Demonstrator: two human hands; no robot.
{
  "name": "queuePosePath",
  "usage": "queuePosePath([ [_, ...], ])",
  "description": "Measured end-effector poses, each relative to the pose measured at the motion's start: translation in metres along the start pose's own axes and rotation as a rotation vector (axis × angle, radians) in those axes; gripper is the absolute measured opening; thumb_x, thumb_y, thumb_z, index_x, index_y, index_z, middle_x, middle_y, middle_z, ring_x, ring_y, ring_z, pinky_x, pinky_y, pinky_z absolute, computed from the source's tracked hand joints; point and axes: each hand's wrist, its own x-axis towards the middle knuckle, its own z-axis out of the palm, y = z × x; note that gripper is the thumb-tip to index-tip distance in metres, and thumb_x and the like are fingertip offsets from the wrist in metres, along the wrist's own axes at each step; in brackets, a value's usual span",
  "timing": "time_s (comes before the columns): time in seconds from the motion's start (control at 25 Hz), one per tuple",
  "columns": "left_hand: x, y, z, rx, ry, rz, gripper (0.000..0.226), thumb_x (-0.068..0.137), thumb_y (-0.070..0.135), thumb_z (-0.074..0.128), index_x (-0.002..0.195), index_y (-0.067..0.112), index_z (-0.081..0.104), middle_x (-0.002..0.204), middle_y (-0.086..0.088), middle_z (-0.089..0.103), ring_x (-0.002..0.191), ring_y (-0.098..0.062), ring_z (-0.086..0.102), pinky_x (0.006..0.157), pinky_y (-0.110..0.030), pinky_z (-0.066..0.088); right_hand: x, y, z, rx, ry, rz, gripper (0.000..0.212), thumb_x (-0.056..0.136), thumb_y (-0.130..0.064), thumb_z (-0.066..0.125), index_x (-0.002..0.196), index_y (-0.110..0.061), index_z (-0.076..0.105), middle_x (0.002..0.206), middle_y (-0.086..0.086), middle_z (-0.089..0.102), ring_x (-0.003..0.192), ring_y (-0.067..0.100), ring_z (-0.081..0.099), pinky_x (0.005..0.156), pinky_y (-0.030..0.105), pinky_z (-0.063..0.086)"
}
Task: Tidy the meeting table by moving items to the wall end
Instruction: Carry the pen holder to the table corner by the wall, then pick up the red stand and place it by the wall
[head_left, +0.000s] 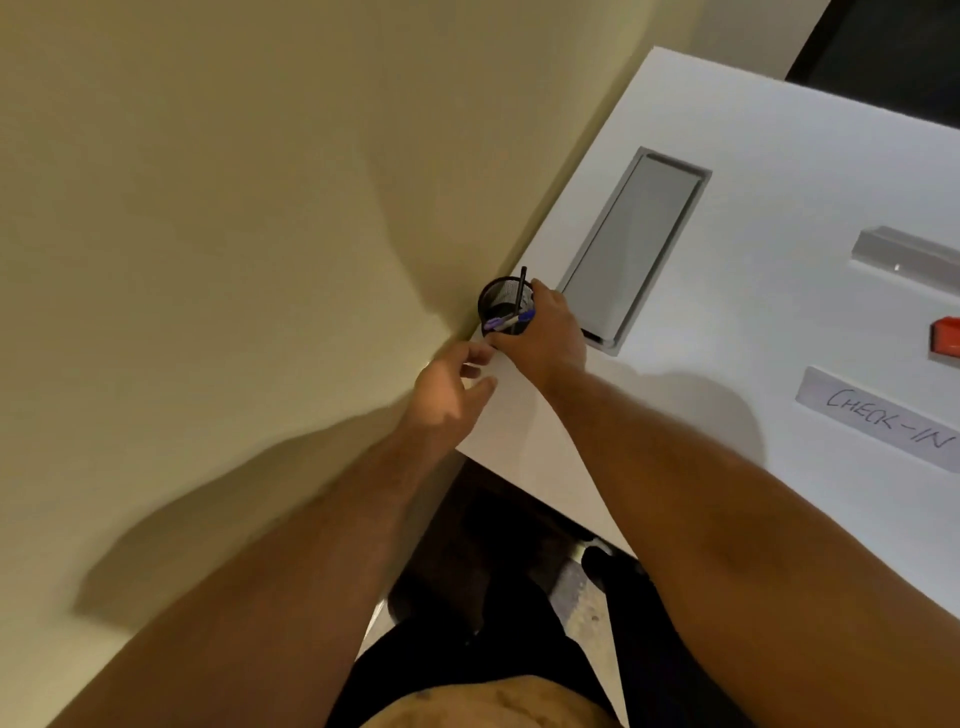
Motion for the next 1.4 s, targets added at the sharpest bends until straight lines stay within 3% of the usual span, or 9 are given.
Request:
queuePosePath([
  [0.2, 0.007, 0.002, -0.006, 0.005, -0.006, -0.05, 0.027, 0.095, 0.018, 0.066, 0.122, 0.023, 0.066, 0.121, 0.007, 0.066, 0.108, -0.011, 0.062, 0.082, -0.028, 0.049, 0.012, -0.001, 0.013, -0.023, -0.055, -0.012, 0.103, 0.079, -0.046, 0.089, 0.162, -0.018, 0.036, 0.153, 0.005, 0.053, 0.137, 0.027, 0.056, 0.104, 0.042, 0.053],
  [0.44, 0.003, 0.006, -0.007, 0.022, -0.014, -0.049, 0.027, 0.096, 0.019, 0.067, 0.122, 0.024, 0.065, 0.118, 0.005, 0.066, 0.109, -0.012, 0.061, 0.083, -0.027, 0.048, 0.008, 0.003, 0.014, 0.015, -0.13, 0.004, 0.13, 0.069, -0.053, 0.094, 0.168, -0.02, 0.016, 0.163, 0.006, 0.042, 0.146, 0.028, 0.047, 0.109, 0.047, 0.05],
  [0.64, -0.015, 0.001, -0.004, 0.079, -0.02, -0.018, 0.031, 0.095, 0.021, 0.07, 0.126, 0.023, 0.065, 0.12, 0.009, 0.065, 0.105, -0.008, 0.061, 0.083, -0.023, 0.05, -0.022, 0.026, 0.007, 0.011, -0.073, 0.067, 0.115, 0.077, -0.048, 0.091, 0.166, -0.022, 0.024, 0.168, 0.005, 0.037, 0.151, 0.029, 0.043, 0.116, 0.048, 0.048],
  [0.76, -0.028, 0.006, -0.005, 0.111, -0.032, 0.048, 0.032, 0.094, 0.02, 0.072, 0.125, 0.02, 0.066, 0.118, 0.009, 0.065, 0.102, -0.009, 0.062, 0.09, -0.028, 0.054, -0.055, 0.034, -0.007, 0.03, -0.015, 0.107, 0.104, 0.08, -0.051, 0.087, 0.163, -0.025, 0.029, 0.164, 0.005, 0.044, 0.145, 0.028, 0.05, 0.111, 0.047, 0.052],
  [0.88, -0.043, 0.016, -0.002, 0.08, -0.038, 0.084, 0.033, 0.094, 0.019, 0.073, 0.126, 0.02, 0.065, 0.116, 0.009, 0.065, 0.103, -0.01, 0.062, 0.089, -0.028, 0.054, -0.094, 0.036, -0.027, 0.019, 0.064, 0.095, 0.094, 0.085, -0.055, 0.082, 0.16, -0.025, 0.034, 0.157, 0.004, 0.052, 0.138, 0.027, 0.058, 0.105, 0.044, 0.055],
  [1.0, -0.076, 0.027, 0.005, 0.019, -0.081, 0.125, 0.034, 0.096, 0.02, 0.071, 0.129, 0.022, 0.063, 0.121, 0.01, 0.064, 0.107, -0.009, 0.061, 0.085, -0.026, 0.053, -0.142, 0.037, -0.052, 0.013, 0.172, 0.075, 0.084, 0.088, -0.054, 0.079, 0.157, -0.024, 0.039, 0.153, 0.003, 0.056, 0.133, 0.024, 0.061, 0.103, 0.04, 0.057],
  [1.12, -0.114, 0.034, 0.014, -0.092, -0.094, 0.171, 0.031, 0.096, 0.02, 0.07, 0.127, 0.024, 0.064, 0.122, 0.01, 0.066, 0.11, -0.01, 0.062, 0.093, -0.03, 0.054, -0.193, 0.038, -0.077, -0.026, 0.225, 0.091, 0.074, 0.092, -0.051, 0.074, 0.154, -0.026, 0.042, 0.149, 0.002, 0.058, 0.129, 0.024, 0.063, 0.103, 0.039, 0.055],
  [1.28, -0.152, 0.046, 0.034, -0.214, -0.091, 0.167, 0.028, 0.096, 0.014, 0.07, 0.124, 0.019, 0.066, 0.123, 0.006, 0.067, 0.114, -0.016, 0.064, 0.101, -0.025, 0.046, -0.262, 0.042, -0.107, -0.038, 0.296, 0.132, 0.069, 0.096, -0.056, 0.067, 0.154, -0.025, 0.045, 0.148, 0.001, 0.059, 0.129, 0.021, 0.062, 0.104, 0.038, 0.052],
  [1.4, -0.19, 0.06, 0.062, -0.447, -0.176, 0.031, 0.025, 0.095, 0.014, 0.071, 0.119, 0.02, 0.068, 0.12, 0.007, 0.068, 0.118, -0.023, 0.065, 0.11, -0.04, 0.05, -0.311, 0.052, -0.133, -0.058, 0.349, 0.147, 0.069, 0.097, -0.057, 0.066, 0.153, -0.023, 0.045, 0.148, 0.001, 0.059, 0.127, 0.02, 0.064, 0.103, 0.038, 0.053],
])
